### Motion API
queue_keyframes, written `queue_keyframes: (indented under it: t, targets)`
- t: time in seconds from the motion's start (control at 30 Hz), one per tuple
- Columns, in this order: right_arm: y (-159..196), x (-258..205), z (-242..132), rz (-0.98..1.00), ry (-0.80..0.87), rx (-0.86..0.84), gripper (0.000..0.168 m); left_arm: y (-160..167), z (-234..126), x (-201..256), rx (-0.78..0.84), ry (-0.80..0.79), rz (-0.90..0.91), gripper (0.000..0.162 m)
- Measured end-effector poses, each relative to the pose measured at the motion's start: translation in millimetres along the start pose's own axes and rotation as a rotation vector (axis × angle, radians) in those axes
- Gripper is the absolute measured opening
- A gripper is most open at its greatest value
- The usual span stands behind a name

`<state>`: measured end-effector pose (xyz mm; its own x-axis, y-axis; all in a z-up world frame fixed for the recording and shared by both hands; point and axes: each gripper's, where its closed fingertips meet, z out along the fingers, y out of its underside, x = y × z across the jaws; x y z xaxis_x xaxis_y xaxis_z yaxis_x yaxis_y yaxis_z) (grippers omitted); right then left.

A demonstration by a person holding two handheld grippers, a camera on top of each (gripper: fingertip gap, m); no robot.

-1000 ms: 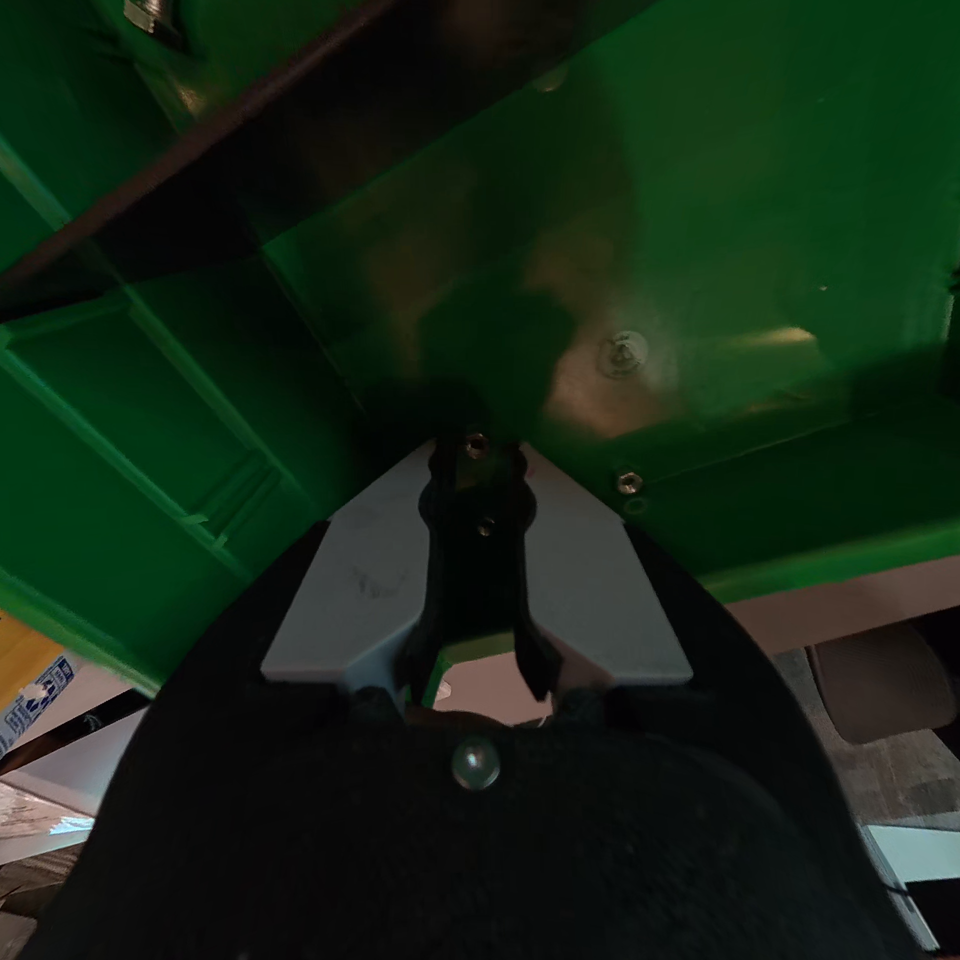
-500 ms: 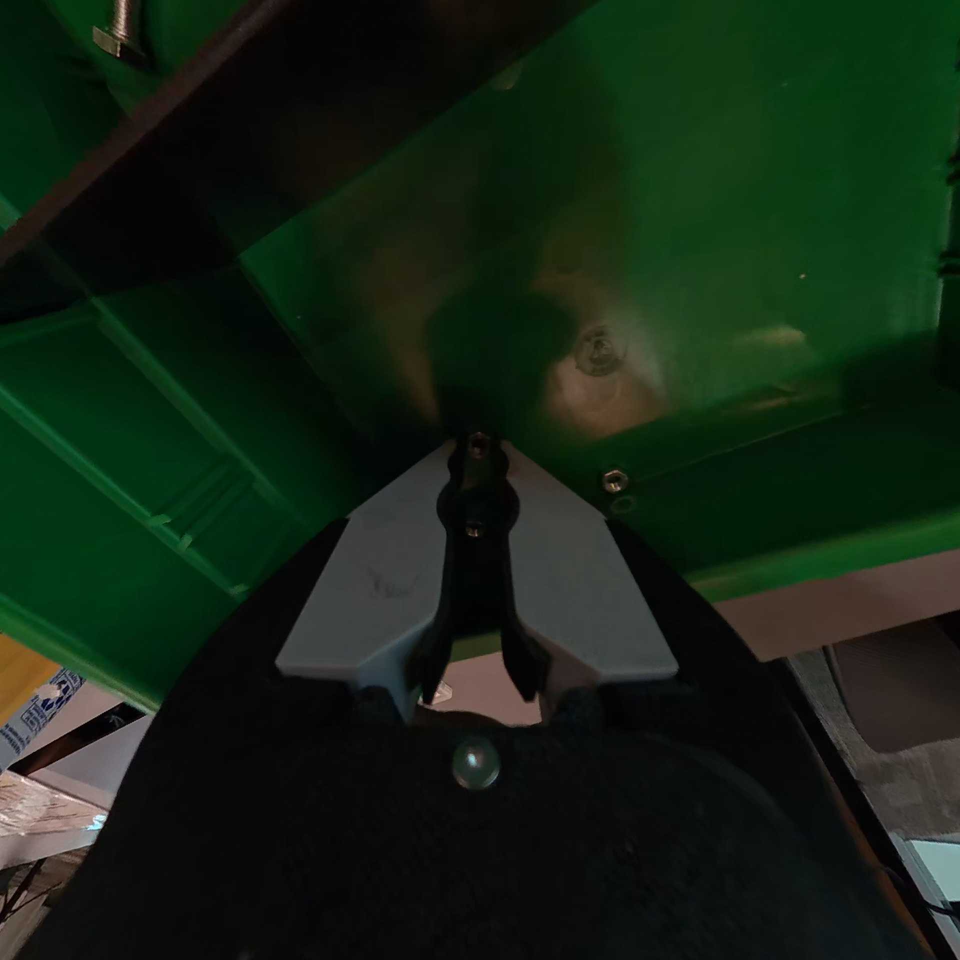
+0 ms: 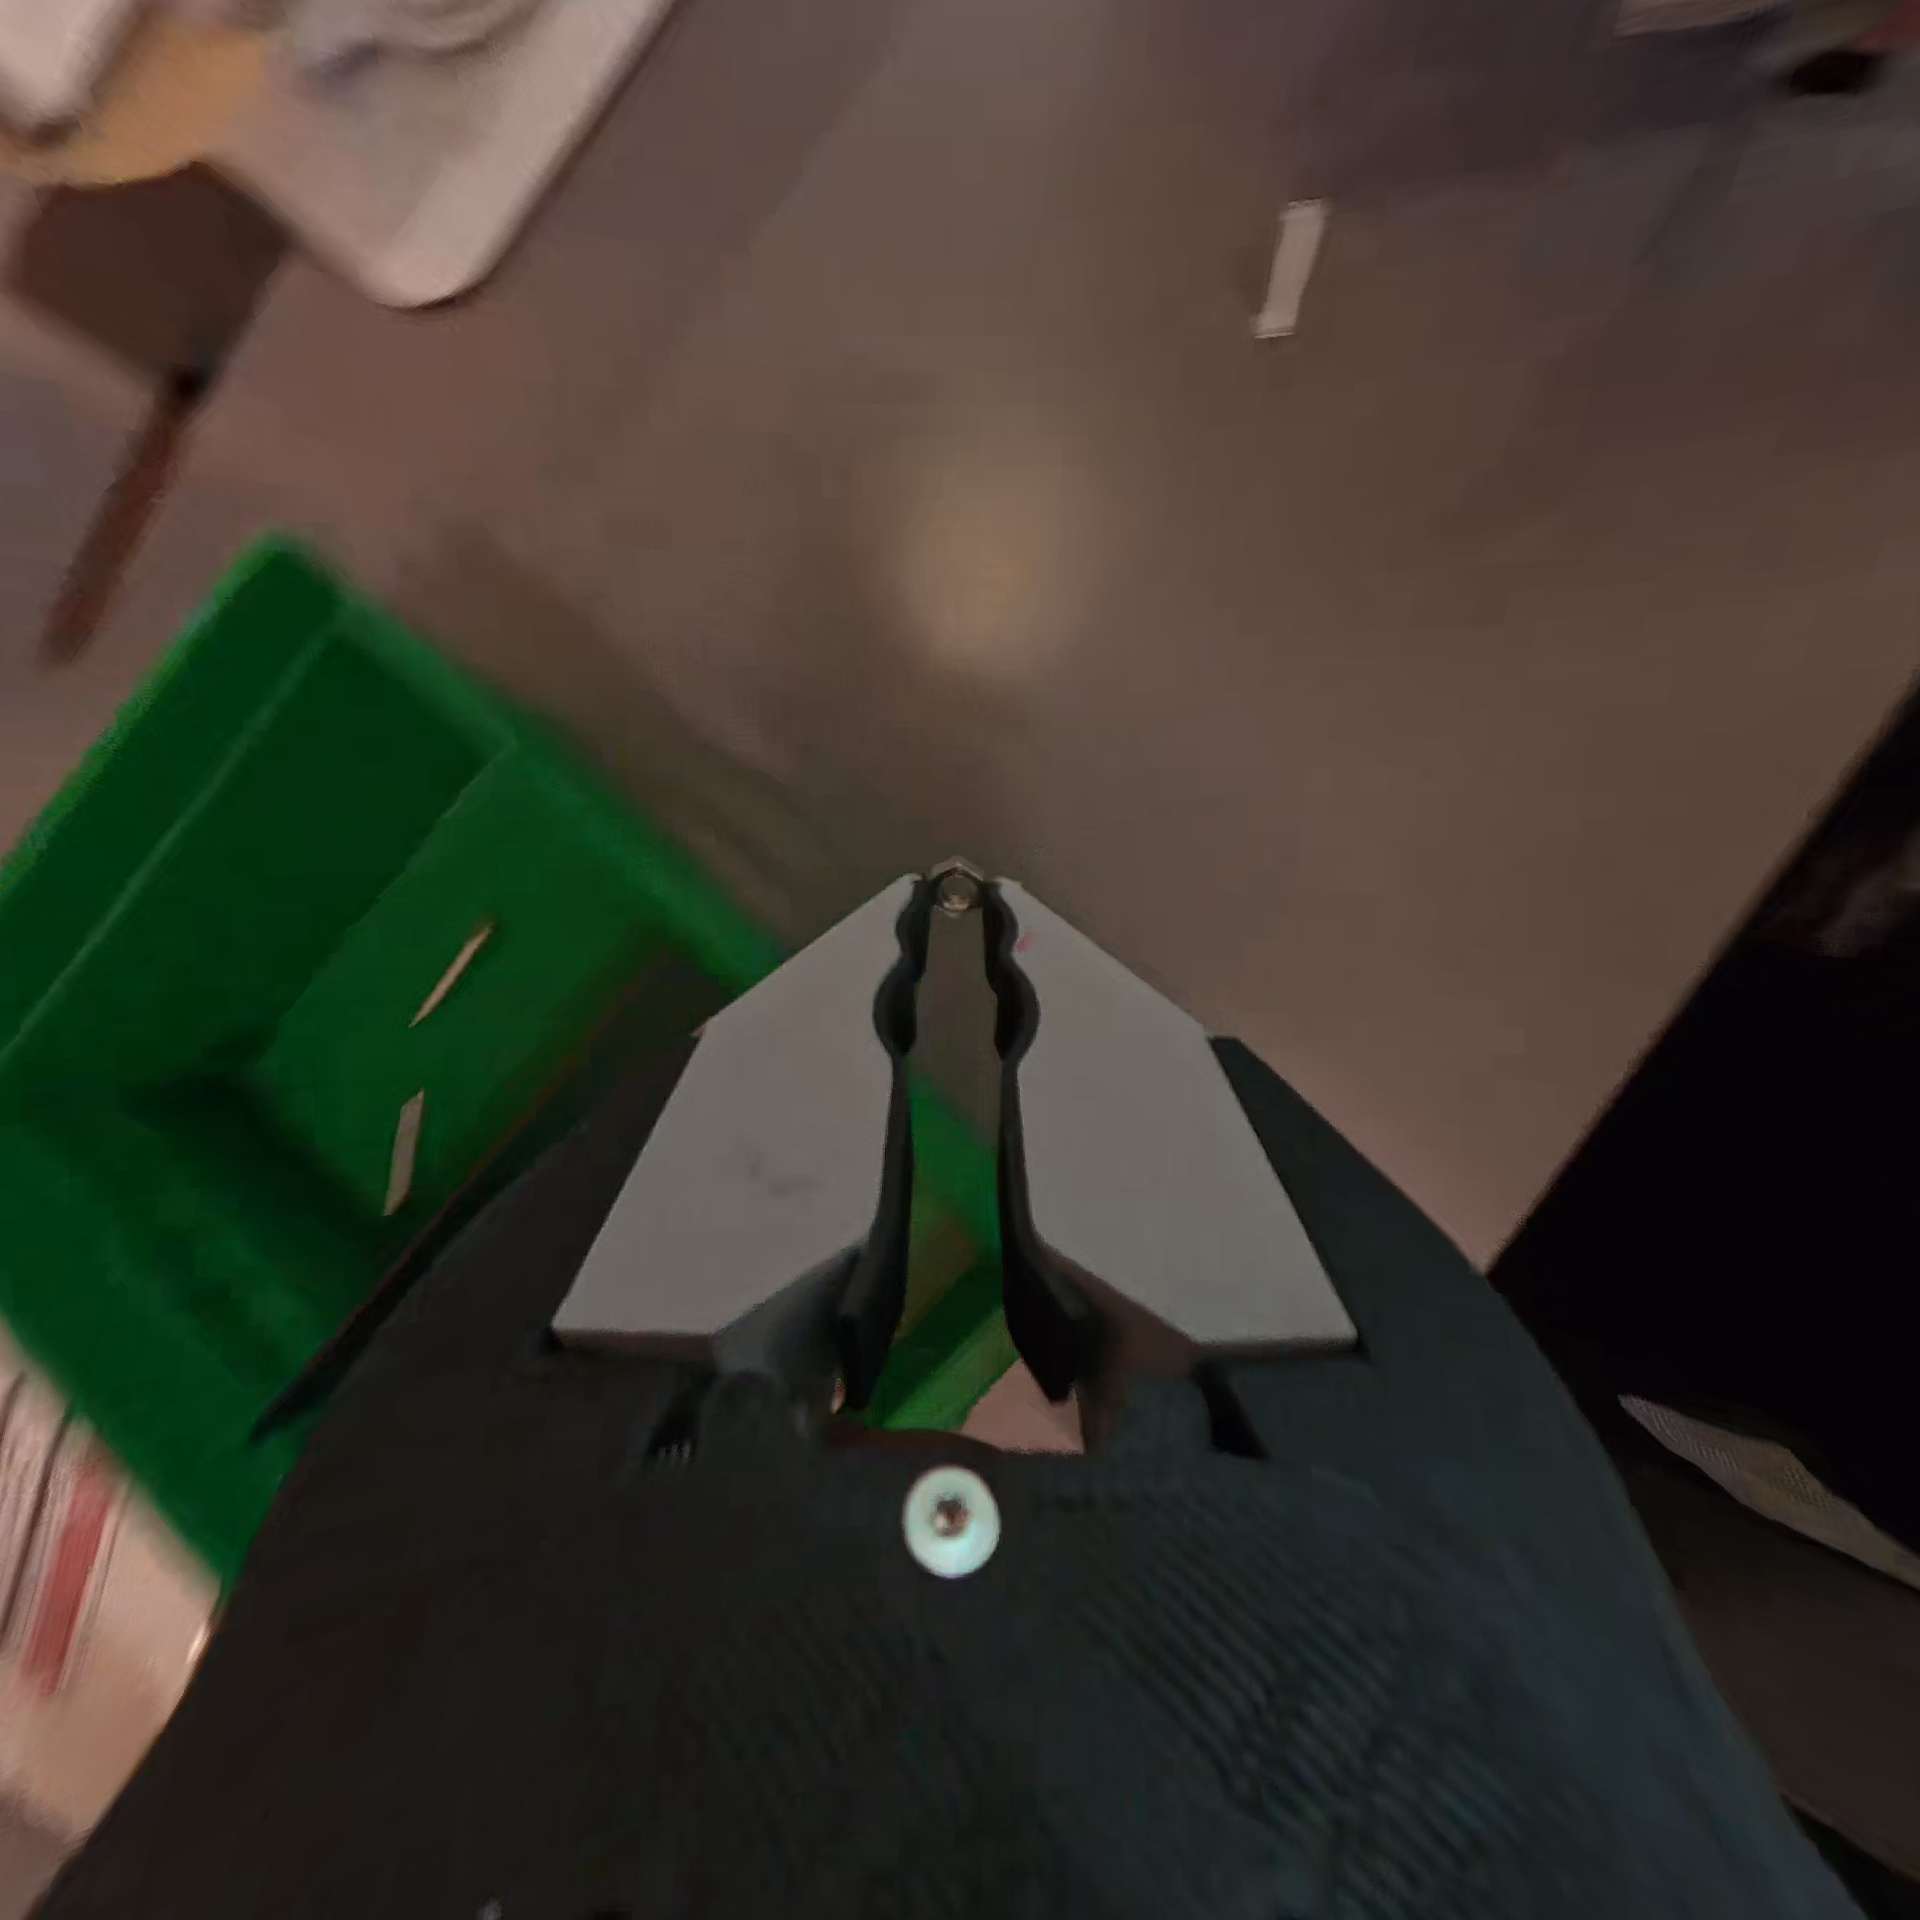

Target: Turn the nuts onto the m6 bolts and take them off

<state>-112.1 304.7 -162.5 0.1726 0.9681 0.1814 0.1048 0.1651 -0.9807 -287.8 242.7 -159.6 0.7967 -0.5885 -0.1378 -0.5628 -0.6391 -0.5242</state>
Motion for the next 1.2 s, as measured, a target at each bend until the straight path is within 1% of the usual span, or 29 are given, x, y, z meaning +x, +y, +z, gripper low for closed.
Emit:
queue_keyframes:
  t: [0.07, 0.1, 0.2, 0.27, 0.33, 0.4, 0.43, 0.5, 0.53, 0.57, 0.63, 0.7, 0.77, 0.87, 0.9, 0.93, 1.03, 1.13, 1.2]
  targets:
    - [-2, 0, -1, 0.009, -0.01, 0.026, 0.011, -16, 41, 51, -0.04, 0.123, 0.094, 0.009]
    - [-2, 1, -1, 0.012, -0.011, 0.033, 0.011, -17, 63, 70, -0.078, 0.167, 0.132, 0.009]
    - [4, 8, 0, 0.017, 0.019, 0.012, 0.01, -21, 120, 101, -0.156, 0.232, 0.195, 0.008]
    - [8, 12, 0, 0.027, 0.037, -0.004, 0.01, -35, 143, 113, -0.132, 0.27, 0.189, 0.008]
    - [11, 13, 1, 0.045, 0.029, -0.015, 0.011, -52, 155, 123, -0.083, 0.312, 0.166, 0.008]
    - [13, 13, 3, 0.063, 0.021, -0.02, 0.012, -60, 165, 132, -0.069, 0.362, 0.132, 0.009]
    - [15, 14, 3, 0.067, 0.023, -0.025, 0.012, -66, 168, 133, -0.044, 0.362, 0.119, 0.009]
    - [19, 17, 4, 0.079, 0.033, -0.043, 0.013, -72, 171, 133, -0.025, 0.358, 0.105, 0.018]
    - [21, 18, 4, 0.088, 0.038, -0.055, 0.013, -74, 170, 132, -0.013, 0.356, 0.099, 0.028]
    - [25, 20, 5, 0.098, 0.045, -0.074, 0.013, -75, 169, 130, 0.0, 0.351, 0.094, 0.034]
    - [33, 25, 6, 0.123, 0.063, -0.113, 0.016, -76, 161, 121, 0.034, 0.328, 0.088, 0.035]
    - [40, 25, 7, 0.156, 0.053, -0.144, 0.019, -80, 149, 108, 0.101, 0.307, 0.055, 0.035]
    - [52, 22, 11, 0.184, 0.031, -0.209, 0.026, -83, 140, 96, 0.176, 0.3, 0.008, 0.035]
    - [73, 16, 16, 0.215, -0.002, -0.324, 0.034, -87, 144, 77, 0.29, 0.257, -0.067, 0.035]
    - [78, 17, 18, 0.225, 0.001, -0.353, 0.033, -86, 148, 78, 0.315, 0.268, -0.077, 0.036]
    - [82, 16, 20, 0.239, -0.011, -0.375, 0.028, -83, 154, 80, 0.321, 0.273, -0.072, 0.037]
    - [89, 20, 26, 0.298, -0.032, -0.416, 0.004, -80, 167, 78, 0.328, 0.232, -0.044, 0.042]
    - [90, 23, 29, 0.345, -0.049, -0.417, 0.003, -91, 165, 81, 0.404, 0.256, -0.057, 0.042]
    - [88, 25, 28, 0.354, -0.048, -0.401, 0.002, -90, 168, 78, 0.402, 0.223, -0.049, 0.042]
